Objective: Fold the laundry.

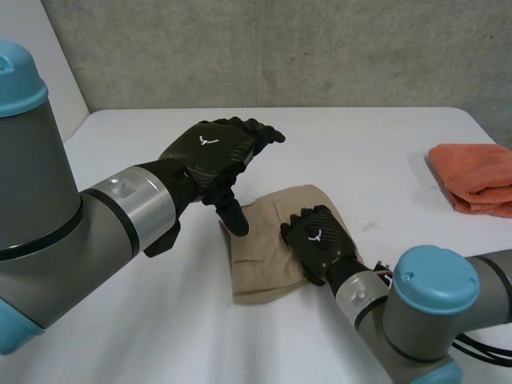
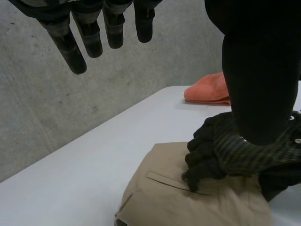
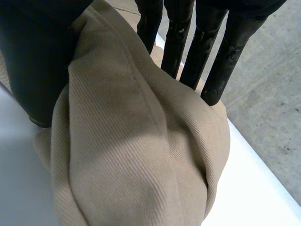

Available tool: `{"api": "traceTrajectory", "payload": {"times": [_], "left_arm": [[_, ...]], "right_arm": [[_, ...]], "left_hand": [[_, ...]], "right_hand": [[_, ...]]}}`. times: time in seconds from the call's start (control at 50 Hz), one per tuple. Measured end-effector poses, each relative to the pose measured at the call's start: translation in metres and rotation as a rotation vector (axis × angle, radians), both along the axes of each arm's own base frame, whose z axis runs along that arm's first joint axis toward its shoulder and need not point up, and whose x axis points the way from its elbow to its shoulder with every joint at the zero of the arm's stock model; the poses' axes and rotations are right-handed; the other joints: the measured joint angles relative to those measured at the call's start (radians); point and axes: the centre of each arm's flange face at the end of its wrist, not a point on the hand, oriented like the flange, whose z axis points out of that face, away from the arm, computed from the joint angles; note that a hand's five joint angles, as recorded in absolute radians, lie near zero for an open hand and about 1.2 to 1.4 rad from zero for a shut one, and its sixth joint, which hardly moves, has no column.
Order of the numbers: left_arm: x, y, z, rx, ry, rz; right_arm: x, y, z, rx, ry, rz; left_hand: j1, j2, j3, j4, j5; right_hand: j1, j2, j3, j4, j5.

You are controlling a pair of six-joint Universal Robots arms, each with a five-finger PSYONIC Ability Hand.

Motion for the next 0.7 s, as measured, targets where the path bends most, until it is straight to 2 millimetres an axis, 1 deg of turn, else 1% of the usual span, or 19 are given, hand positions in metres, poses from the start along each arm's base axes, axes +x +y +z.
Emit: {"api": "traceTrajectory", "payload": {"times": [0.02,0.08,0.1,0.12,0.16,0.22,0.26,0.3,0.32,0.34,0.36,0.4,0.44,0.46,0.5,0.52,0.56,0.64,0.7], "left_arm": [[0.0,0.0,0.0,0.0,0.0,0.0],[0.0,0.0,0.0,0.0,0.0,0.0],[0.0,0.0,0.0,0.0,0.0,0.0],[0.0,0.0,0.0,0.0,0.0,0.0],[0.0,0.0,0.0,0.0,0.0,0.0],[0.0,0.0,0.0,0.0,0.0,0.001],[0.0,-0.001,0.0,0.0,0.0,0.001],[0.0,-0.001,0.0,0.0,0.0,0.001],[0.0,-0.001,0.0,0.0,0.0,0.001],[0.0,-0.001,0.0,0.0,0.0,0.002],[0.0,-0.001,0.0,0.0,0.001,0.002],[0.0,-0.001,0.0,0.0,0.001,0.002],[0.0,-0.001,0.0,0.001,0.001,0.002],[0.0,-0.001,0.0,0.001,0.001,0.003],[0.0,-0.001,0.0,0.001,0.001,0.003],[0.0,-0.001,0.0,0.001,0.001,0.004],[0.001,-0.002,0.0,0.001,0.002,0.005],[0.001,-0.002,-0.001,0.003,0.002,0.007],[0.001,-0.002,-0.001,0.005,0.002,0.009]], "right_arm": [[0.001,-0.002,0.0,-0.002,0.0,-0.005],[0.004,-0.01,-0.003,-0.006,0.0,-0.02],[0.005,-0.013,-0.004,-0.008,0.001,-0.027],[0.005,-0.014,-0.004,-0.008,0.001,-0.029],[0.007,-0.019,-0.006,-0.011,0.002,-0.042],[0.007,-0.023,-0.005,-0.012,0.003,-0.052],[0.005,-0.029,-0.003,-0.016,0.005,-0.072],[-0.003,-0.041,0.003,-0.019,0.012,-0.115],[-0.003,-0.041,0.003,-0.019,0.012,-0.115],[-0.015,-0.054,0.011,-0.021,0.021,-0.159],[-0.022,-0.06,0.014,-0.021,0.026,-0.181],[-0.042,-0.08,0.023,-0.023,0.044,-0.242],[-0.054,-0.09,0.027,-0.024,0.055,-0.27],[-0.07,-0.103,0.032,-0.028,0.071,-0.304],[-0.079,-0.111,0.034,-0.033,0.081,-0.317],[-0.092,-0.123,0.037,-0.046,0.097,-0.328],[-0.105,-0.138,0.037,-0.067,0.117,-0.324],[-0.114,-0.164,0.036,-0.116,0.13,-0.293],[-0.116,-0.185,0.043,-0.171,0.118,-0.288]], "left_hand": [[0.0,0.0,0.0,0.0,0.0],[0.0,0.0,0.0,0.0,0.0],[0.0,0.0,0.0,0.0,0.0],[0.0,0.0,0.0,0.0,0.0],[0.0,0.0,0.0,0.0,0.0],[0.0,0.0,0.0,0.0,0.0],[0.0,0.0,0.0,0.0,0.0],[0.0,0.0,0.0,0.0,0.0],[0.0,0.0,0.0,0.0,0.0],[0.0,0.0,0.0,0.0,0.0],[0.0,0.0,0.0,0.0,0.0],[0.0,0.0,0.0,0.0,0.0],[0.0,0.0,0.0,0.0,0.0],[0.0,0.0,0.0,0.0,0.0],[0.0,0.0,0.0,0.0,0.0],[0.0,0.0,0.0,0.0,0.0],[0.0,0.0,0.0,0.0,0.0],[0.0,0.0,0.0,0.0,0.0],[0.0,0.0,0.0,0.0,0.0]], "right_hand": [[0.0,0.0,0.0,0.0,0.0],[0.098,0.151,0.151,0.154,0.138],[0.182,0.304,0.296,0.301,0.273],[0.193,0.313,0.303,0.319,0.289],[0.253,0.419,0.392,0.429,0.372],[0.267,0.443,0.418,0.461,0.39],[0.267,0.443,0.424,0.468,0.395],[0.267,0.443,0.424,0.468,0.395],[0.267,0.443,0.424,0.468,0.395],[0.27,0.443,0.424,0.468,0.395],[0.28,0.443,0.424,0.468,0.397],[0.281,0.443,0.424,0.468,0.421],[0.281,0.443,0.424,0.468,0.423],[0.281,0.445,0.425,0.468,0.437],[0.281,0.445,0.425,0.468,0.437],[0.281,0.446,0.435,0.468,0.439],[0.281,0.446,0.436,0.469,0.439],[0.282,0.446,0.436,0.469,0.439],[0.294,0.453,0.436,0.469,0.439]]}}
